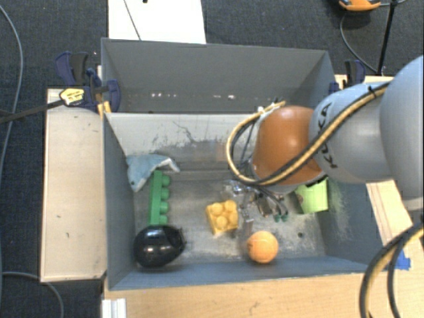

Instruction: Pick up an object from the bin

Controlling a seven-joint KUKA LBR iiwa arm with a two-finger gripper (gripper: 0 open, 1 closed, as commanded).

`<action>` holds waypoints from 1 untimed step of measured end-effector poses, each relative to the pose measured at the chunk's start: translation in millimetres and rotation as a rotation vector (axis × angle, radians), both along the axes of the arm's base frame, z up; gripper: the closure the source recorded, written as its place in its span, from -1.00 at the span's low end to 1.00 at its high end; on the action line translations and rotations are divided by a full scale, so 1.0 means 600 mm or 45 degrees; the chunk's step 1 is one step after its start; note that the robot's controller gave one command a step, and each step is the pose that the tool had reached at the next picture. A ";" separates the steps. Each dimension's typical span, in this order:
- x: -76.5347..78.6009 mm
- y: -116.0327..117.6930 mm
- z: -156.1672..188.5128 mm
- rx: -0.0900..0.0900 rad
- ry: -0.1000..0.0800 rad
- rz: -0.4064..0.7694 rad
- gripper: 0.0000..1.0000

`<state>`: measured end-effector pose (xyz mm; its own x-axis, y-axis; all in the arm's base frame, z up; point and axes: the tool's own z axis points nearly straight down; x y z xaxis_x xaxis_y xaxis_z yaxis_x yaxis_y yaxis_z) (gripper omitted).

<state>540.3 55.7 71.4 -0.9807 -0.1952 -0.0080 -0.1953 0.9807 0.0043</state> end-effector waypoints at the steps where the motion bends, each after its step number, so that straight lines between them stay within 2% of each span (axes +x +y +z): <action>1: 0.000 0.000 0.000 0.000 0.000 -0.003 1.00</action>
Offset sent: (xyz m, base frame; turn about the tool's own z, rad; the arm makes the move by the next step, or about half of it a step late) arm 0.0375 -0.0134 -0.0014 -0.0679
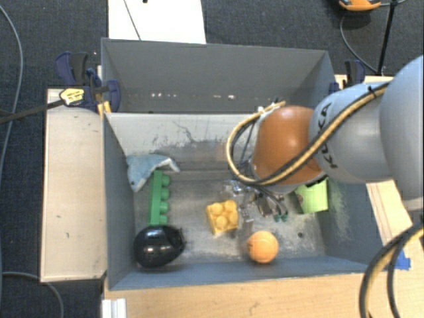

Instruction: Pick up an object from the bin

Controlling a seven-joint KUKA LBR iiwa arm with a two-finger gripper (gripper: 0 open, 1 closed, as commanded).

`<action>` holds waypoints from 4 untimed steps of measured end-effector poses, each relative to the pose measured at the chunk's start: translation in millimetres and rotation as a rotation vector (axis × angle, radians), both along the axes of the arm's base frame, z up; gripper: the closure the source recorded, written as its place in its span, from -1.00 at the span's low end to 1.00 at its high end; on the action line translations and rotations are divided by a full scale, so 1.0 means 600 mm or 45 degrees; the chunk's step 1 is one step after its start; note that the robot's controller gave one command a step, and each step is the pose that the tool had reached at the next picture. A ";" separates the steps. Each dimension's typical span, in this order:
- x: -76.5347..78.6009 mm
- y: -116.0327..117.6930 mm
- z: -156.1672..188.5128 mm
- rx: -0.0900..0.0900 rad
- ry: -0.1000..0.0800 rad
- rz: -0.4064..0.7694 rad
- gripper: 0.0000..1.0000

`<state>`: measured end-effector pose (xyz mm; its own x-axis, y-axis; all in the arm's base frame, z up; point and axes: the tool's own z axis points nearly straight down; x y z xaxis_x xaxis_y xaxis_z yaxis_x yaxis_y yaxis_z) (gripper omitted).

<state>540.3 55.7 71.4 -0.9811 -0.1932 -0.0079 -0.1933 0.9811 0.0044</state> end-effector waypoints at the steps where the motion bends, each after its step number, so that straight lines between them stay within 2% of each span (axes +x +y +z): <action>1: 0.065 -0.022 0.001 0.001 -0.007 0.084 1.00; 2: 0.065 -0.022 0.001 0.001 -0.007 0.082 1.00; 3: 0.048 -0.022 0.052 0.000 0.007 0.116 1.00; 4: 0.054 -0.023 0.157 0.000 -0.004 0.194 1.00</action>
Offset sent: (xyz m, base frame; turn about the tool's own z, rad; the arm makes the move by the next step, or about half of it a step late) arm 0.0000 0.0000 0.0000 0.0000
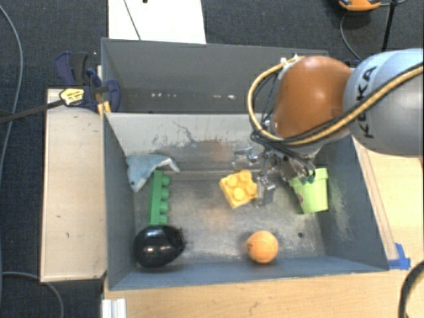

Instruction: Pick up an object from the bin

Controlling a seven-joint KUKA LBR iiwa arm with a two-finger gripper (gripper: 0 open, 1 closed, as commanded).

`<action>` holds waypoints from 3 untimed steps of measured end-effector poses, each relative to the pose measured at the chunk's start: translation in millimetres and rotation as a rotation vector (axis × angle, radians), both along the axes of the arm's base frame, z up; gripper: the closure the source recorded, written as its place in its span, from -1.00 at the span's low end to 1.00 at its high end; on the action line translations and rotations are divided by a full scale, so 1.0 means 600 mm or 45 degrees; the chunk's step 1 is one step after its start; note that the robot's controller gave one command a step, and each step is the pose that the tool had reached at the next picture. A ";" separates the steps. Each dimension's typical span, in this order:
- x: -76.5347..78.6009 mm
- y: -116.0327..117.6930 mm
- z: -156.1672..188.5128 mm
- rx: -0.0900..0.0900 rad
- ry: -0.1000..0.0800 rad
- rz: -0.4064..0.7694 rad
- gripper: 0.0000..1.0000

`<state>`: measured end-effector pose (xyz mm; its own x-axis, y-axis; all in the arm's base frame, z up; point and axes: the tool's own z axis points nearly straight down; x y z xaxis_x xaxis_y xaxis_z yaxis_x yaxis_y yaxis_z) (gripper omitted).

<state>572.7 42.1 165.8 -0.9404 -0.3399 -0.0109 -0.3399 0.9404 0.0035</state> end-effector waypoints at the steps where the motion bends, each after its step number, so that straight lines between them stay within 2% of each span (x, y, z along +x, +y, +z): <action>1: 0.011 0.001 -0.006 0.002 -0.023 -0.033 1.00; 2: 0.004 0.021 0.000 -0.001 0.018 0.035 1.00; 3: 0.011 0.025 0.122 -0.001 -0.013 0.169 1.00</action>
Offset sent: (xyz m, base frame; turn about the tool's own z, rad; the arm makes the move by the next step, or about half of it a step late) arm 0.0143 0.0362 0.1117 -0.3416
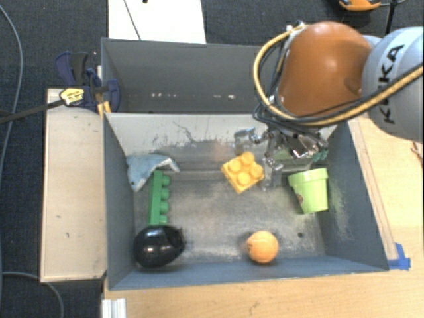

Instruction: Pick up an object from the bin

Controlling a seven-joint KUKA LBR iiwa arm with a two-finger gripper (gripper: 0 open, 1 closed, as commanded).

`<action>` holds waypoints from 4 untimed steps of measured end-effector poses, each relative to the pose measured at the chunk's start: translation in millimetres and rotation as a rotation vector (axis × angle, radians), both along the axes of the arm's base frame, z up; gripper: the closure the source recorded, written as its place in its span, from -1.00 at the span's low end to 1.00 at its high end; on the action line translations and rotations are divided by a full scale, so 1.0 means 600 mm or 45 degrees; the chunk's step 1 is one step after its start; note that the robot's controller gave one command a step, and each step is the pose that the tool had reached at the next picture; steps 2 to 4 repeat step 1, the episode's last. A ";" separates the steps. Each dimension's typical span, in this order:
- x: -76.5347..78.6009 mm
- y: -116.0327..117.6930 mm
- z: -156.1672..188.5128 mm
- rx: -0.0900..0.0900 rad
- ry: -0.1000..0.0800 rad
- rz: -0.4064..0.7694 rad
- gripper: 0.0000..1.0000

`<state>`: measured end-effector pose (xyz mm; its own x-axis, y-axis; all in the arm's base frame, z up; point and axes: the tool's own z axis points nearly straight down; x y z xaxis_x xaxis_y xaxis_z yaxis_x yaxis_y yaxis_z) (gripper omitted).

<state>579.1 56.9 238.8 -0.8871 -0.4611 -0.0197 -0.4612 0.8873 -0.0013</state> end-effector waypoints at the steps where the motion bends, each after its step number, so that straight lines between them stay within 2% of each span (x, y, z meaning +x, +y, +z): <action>1: -0.018 0.047 0.092 0.000 0.022 -0.076 1.00; 4: -0.018 0.047 0.092 0.000 0.022 -0.076 1.00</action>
Offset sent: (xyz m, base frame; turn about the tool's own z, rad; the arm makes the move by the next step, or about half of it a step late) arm 0.0120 0.0271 -0.1434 0.0769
